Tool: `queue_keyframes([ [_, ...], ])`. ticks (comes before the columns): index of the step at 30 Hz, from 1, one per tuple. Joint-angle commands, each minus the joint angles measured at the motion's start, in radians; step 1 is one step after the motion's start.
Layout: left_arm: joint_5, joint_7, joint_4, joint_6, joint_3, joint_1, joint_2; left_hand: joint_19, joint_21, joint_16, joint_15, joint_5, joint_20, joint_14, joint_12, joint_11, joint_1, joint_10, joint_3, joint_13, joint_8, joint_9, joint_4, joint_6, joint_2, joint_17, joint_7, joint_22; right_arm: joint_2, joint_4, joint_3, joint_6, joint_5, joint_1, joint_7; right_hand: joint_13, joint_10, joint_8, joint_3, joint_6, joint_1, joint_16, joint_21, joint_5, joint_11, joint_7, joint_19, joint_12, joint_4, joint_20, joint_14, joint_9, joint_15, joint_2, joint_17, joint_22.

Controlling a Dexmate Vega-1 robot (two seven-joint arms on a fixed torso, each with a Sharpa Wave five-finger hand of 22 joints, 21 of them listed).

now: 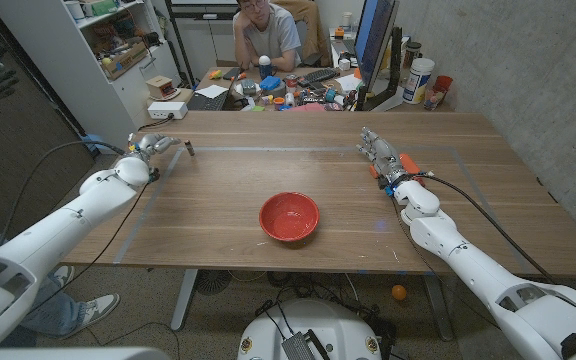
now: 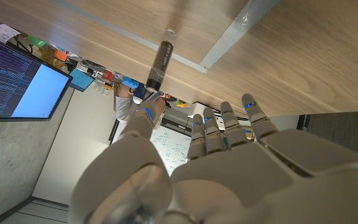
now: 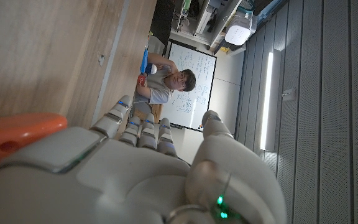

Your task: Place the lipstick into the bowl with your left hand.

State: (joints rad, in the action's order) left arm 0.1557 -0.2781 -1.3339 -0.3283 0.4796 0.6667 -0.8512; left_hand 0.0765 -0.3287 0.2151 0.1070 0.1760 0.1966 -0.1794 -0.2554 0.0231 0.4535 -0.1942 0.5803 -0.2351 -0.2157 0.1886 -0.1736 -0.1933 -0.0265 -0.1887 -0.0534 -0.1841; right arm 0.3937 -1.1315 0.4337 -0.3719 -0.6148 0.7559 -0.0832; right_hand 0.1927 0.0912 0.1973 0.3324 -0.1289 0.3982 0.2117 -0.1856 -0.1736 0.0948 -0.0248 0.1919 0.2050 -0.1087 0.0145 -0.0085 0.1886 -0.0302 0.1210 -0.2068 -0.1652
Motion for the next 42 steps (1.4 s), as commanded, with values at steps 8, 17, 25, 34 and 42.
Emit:
queue_keyframes([
  [8, -0.062, 0.034, 0.047, -0.032, 0.073, -0.074, 0.054, 0.007, 0.000, 0.006, -0.001, 0.002, 0.010, -0.014, -0.007, -0.002, 0.014, -0.008, -0.002, -0.005, -0.003, 0.005, 0.005, -0.005, 0.003, -0.006, 0.000, -0.004, -0.002, 0.024, -0.013, -0.027, -0.019, 0.005, -0.026, 0.004, 0.014, 0.003, -0.004, -0.012, 0.001, 0.011, -0.008, -0.007, 0.004, 0.003, 0.008, 0.006, -0.006, 0.008, 0.013, 0.002, -0.001, -0.005, -0.001, -0.006],
  [17, -0.081, 0.046, 0.066, -0.048, 0.098, -0.101, 0.077, 0.018, -0.001, 0.008, -0.002, 0.002, 0.011, -0.022, -0.008, -0.002, 0.019, -0.010, -0.006, -0.007, -0.005, 0.005, 0.005, -0.014, 0.005, -0.006, -0.003, -0.005, -0.017, 0.072, -0.018, -0.048, -0.034, -0.008, -0.054, 0.004, 0.017, 0.003, -0.007, -0.013, 0.001, 0.012, -0.008, -0.008, 0.003, 0.003, 0.010, 0.006, -0.008, 0.009, 0.018, 0.002, -0.002, -0.007, -0.001, -0.006],
  [25, -0.096, 0.062, 0.098, -0.056, 0.121, -0.135, 0.101, 0.029, -0.002, 0.009, -0.005, 0.002, 0.014, -0.030, -0.012, -0.002, 0.025, -0.017, -0.009, -0.009, -0.007, 0.006, 0.006, -0.023, 0.007, -0.007, -0.003, -0.005, -0.023, 0.105, -0.023, -0.056, -0.044, -0.017, -0.073, 0.004, 0.017, 0.003, -0.008, -0.016, 0.001, 0.014, -0.008, -0.008, 0.003, 0.005, 0.011, 0.006, -0.009, 0.010, 0.024, 0.002, -0.001, -0.007, -0.001, -0.006],
  [34, -0.116, 0.074, 0.133, -0.068, 0.149, -0.179, 0.132, 0.045, -0.005, 0.013, -0.010, 0.002, 0.013, -0.045, -0.019, -0.009, 0.032, -0.033, -0.014, -0.011, -0.009, 0.006, 0.007, -0.036, 0.008, -0.008, 0.000, -0.006, -0.032, 0.145, -0.029, -0.069, -0.054, -0.029, -0.094, 0.004, 0.019, 0.003, -0.010, -0.018, 0.001, 0.016, -0.010, -0.008, 0.003, 0.006, 0.015, 0.006, -0.009, 0.010, 0.030, 0.002, -0.002, -0.007, -0.002, -0.006],
  [42, -0.116, -0.051, 0.146, -0.178, 0.130, -0.183, 0.201, 0.397, -0.119, 0.103, -0.095, 0.019, -0.002, -0.303, -0.101, -0.072, 0.328, -0.264, 0.004, -0.039, -0.061, 0.014, -0.016, -0.239, -0.060, -0.017, 0.017, -0.009, -0.019, 0.107, -0.039, -0.102, -0.031, -0.017, -0.057, 0.004, 0.022, 0.005, -0.011, -0.025, 0.001, 0.018, -0.012, -0.009, 0.002, 0.006, 0.023, 0.006, -0.010, 0.007, 0.039, 0.002, 0.001, -0.006, -0.002, -0.006],
])
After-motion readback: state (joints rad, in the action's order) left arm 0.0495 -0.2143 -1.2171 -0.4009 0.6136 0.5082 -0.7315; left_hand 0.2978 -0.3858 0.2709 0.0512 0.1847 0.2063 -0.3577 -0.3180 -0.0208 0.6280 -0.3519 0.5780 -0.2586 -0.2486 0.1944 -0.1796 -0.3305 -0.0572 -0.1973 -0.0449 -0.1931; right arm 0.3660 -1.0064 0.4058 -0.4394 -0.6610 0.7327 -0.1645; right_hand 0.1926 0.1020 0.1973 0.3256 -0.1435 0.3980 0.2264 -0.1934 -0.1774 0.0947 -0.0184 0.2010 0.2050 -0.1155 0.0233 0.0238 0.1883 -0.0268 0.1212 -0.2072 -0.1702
